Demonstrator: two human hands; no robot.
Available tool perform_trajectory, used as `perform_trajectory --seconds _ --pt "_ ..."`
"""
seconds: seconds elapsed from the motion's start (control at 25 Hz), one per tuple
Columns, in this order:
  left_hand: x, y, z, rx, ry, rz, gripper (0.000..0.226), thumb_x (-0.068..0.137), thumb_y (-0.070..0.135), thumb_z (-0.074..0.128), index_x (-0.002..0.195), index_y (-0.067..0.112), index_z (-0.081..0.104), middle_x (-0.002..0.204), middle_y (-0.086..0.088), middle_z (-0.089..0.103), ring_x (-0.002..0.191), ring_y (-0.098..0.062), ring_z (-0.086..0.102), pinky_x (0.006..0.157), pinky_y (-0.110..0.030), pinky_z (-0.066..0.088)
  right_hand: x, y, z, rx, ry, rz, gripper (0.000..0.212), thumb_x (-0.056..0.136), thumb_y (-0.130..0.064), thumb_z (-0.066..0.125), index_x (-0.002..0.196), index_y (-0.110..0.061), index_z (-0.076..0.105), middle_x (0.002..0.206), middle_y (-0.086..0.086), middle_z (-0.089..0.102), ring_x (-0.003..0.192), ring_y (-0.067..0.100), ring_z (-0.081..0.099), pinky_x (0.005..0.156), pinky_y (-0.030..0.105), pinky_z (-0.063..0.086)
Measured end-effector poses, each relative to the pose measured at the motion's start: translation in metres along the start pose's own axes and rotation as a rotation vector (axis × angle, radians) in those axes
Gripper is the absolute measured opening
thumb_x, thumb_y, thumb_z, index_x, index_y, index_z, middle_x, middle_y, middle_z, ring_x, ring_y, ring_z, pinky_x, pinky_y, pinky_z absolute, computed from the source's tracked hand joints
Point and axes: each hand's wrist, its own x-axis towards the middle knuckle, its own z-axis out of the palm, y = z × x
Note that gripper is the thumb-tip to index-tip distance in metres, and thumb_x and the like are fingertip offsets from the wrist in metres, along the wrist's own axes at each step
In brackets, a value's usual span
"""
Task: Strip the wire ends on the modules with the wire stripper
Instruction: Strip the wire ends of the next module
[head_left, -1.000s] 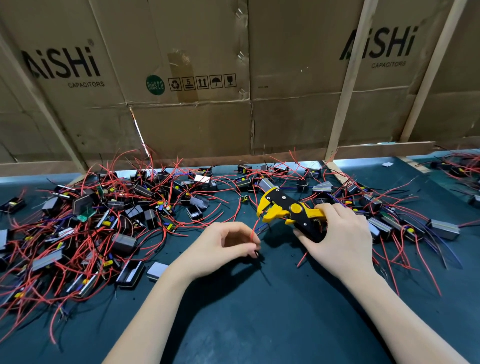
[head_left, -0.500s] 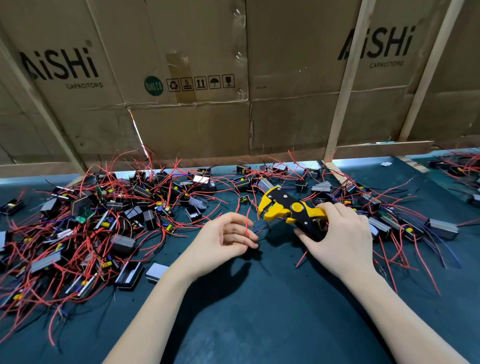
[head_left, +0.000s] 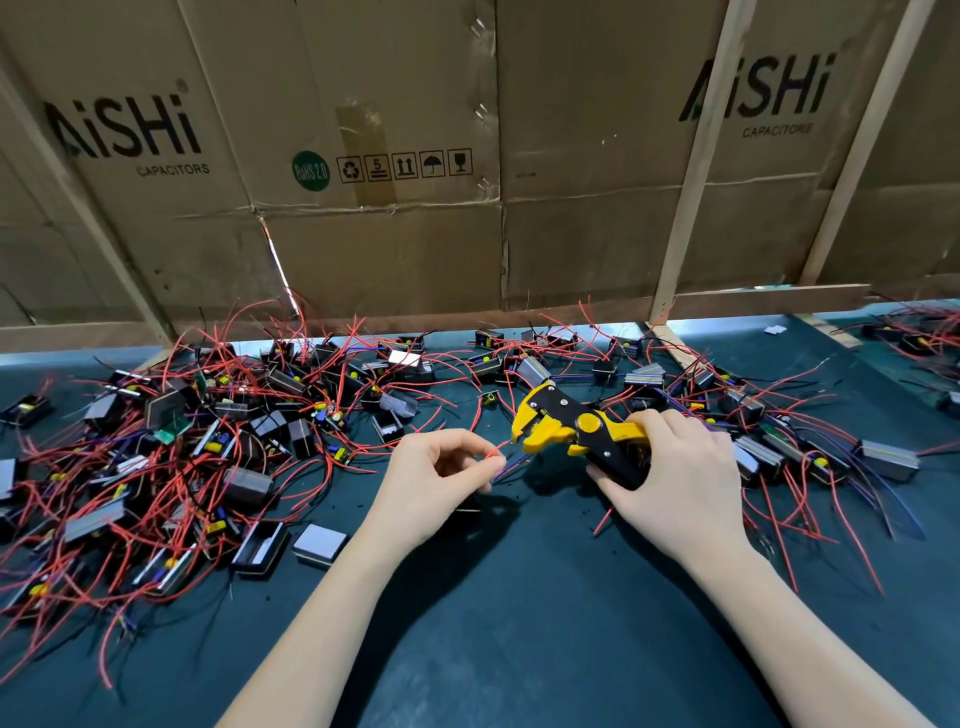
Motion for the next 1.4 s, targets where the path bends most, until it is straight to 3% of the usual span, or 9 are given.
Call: perform_trajectory --seconds 0.2,0.48,0.8,1.12,1.4 --pt "-0.001 0.001 0.001 -0.053 -0.025 0.015 0.006 0.086 0.011 0.073 0.081 0.014 0.073 0.065 -0.002 0.070 0.055 -0.004 0.057 0.055 -0.011 0.041 -0.002 -0.003 -0.001 -0.005 -0.032 0.005 0.049 0.065 -0.051 0.080 0.093 -0.016 0.063 0.083 0.000 0.061 0.085 0.030 0.058 0.074 0.039 0.036" --pt "-0.002 0.003 0.003 -0.114 0.010 0.020 0.010 0.090 0.004 0.067 0.083 0.011 0.068 0.067 -0.002 0.070 0.044 -0.010 0.040 0.046 -0.018 0.038 -0.002 -0.003 -0.004 -0.017 -0.071 0.005 0.051 0.066 -0.054 0.078 0.095 -0.016 0.063 0.085 0.000 0.061 0.087 0.030 0.058 0.075 0.039 0.037" --pt "-0.002 -0.001 0.008 -0.105 0.040 0.019 0.009 0.088 0.012 0.071 0.079 0.014 0.070 0.059 0.000 0.060 0.041 -0.007 0.043 0.042 -0.018 0.036 -0.002 -0.008 -0.007 0.053 -0.052 -0.025 0.047 0.067 -0.053 0.077 0.094 -0.018 0.062 0.084 -0.003 0.060 0.086 0.027 0.059 0.074 0.038 0.037" --pt "-0.002 -0.004 0.011 -0.088 -0.005 0.074 0.008 0.091 0.013 0.069 0.083 0.013 0.069 0.068 -0.005 0.070 0.039 -0.016 0.046 0.046 -0.021 0.042 -0.004 -0.012 -0.006 -0.008 -0.098 -0.025 0.048 0.068 -0.055 0.073 0.094 -0.017 0.062 0.085 -0.002 0.060 0.087 0.028 0.058 0.076 0.039 0.038" --pt "0.000 -0.005 0.009 -0.082 0.049 0.020 0.015 0.091 0.014 0.068 0.077 0.012 0.063 0.066 -0.007 0.071 0.037 -0.019 0.050 0.043 -0.022 0.042 -0.004 -0.014 -0.006 0.060 -0.062 -0.015 0.047 0.069 -0.055 0.074 0.096 -0.018 0.062 0.085 -0.004 0.060 0.088 0.026 0.058 0.075 0.039 0.038"
